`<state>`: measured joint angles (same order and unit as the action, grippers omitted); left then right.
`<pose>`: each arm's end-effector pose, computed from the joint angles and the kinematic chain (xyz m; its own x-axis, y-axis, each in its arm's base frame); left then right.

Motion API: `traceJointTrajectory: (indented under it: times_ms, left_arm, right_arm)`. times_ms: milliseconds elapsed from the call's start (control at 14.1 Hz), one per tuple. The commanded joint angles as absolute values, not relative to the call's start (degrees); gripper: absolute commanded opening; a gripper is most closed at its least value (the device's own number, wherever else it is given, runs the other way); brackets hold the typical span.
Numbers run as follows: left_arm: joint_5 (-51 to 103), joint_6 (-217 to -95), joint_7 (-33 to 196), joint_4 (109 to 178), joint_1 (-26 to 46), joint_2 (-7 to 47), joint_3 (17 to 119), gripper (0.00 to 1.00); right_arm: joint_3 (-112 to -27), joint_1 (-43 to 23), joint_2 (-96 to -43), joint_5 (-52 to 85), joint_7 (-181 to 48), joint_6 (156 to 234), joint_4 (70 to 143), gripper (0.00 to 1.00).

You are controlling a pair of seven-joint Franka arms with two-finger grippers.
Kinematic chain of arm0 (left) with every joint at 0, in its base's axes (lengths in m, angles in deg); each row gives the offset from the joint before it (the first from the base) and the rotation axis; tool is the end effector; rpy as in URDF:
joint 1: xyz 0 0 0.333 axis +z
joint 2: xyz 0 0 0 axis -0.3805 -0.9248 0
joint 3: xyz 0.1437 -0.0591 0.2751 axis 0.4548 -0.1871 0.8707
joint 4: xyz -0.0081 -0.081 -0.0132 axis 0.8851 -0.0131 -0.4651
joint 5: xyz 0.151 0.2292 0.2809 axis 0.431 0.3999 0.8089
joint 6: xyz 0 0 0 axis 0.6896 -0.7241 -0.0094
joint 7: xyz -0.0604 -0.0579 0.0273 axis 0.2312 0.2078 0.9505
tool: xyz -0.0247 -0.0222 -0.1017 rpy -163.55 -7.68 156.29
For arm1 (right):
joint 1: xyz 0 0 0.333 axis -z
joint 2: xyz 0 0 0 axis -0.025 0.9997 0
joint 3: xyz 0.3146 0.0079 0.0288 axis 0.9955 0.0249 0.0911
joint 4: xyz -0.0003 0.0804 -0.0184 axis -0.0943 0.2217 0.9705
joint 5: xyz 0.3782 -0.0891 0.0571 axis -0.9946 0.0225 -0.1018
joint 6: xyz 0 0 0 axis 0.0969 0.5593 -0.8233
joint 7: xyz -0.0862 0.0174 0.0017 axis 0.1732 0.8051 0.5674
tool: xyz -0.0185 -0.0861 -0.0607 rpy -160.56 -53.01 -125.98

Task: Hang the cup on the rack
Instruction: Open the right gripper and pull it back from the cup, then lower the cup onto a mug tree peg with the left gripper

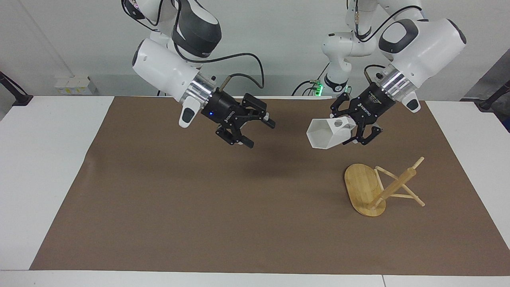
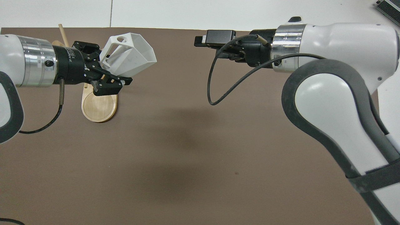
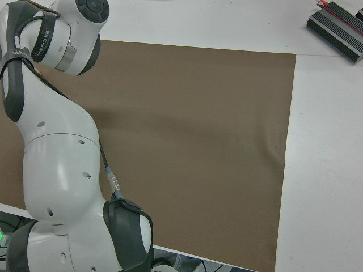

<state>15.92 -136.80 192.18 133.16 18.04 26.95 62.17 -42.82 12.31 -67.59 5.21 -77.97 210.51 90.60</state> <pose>0.5845 -0.1657 0.5850 -0.5112 0.6249 -0.5900 0.8338 0.5271 -0.1642 0.6422 0.2312 0.5747 0.9576 -0.1902 0.2164 0.0517 -0.6255 -0.7785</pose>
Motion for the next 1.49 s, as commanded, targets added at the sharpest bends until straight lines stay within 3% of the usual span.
traceJointTrajectory:
  times_ms: [0,356,854,1423]
  left_arm:
    - [17.09,-142.87,196.7,138.68,17.71,29.81,62.7,0.0]
    - [17.45,-149.39,199.08,144.65,18.06,28.84,62.79,0.0]
    - [20.61,-150.36,205.33,149.32,21.04,29.46,63.06,0.0]
    - [23.77,-153.25,210.07,150.11,23.15,29.37,63.06,0.0]
  right_arm:
    - [-42.6,15.14,-69.92,13.92,-81.37,208.39,93.84,1.0]
    - [-42.69,18.13,-70.27,37.21,-93.94,196.62,93.75,1.0]
    - [-43.48,22.34,-71.77,53.14,-94.12,183.07,93.75,1.0]
    - [-44.53,25.24,-74.66,58.88,-86.49,178.93,93.13,1.0]
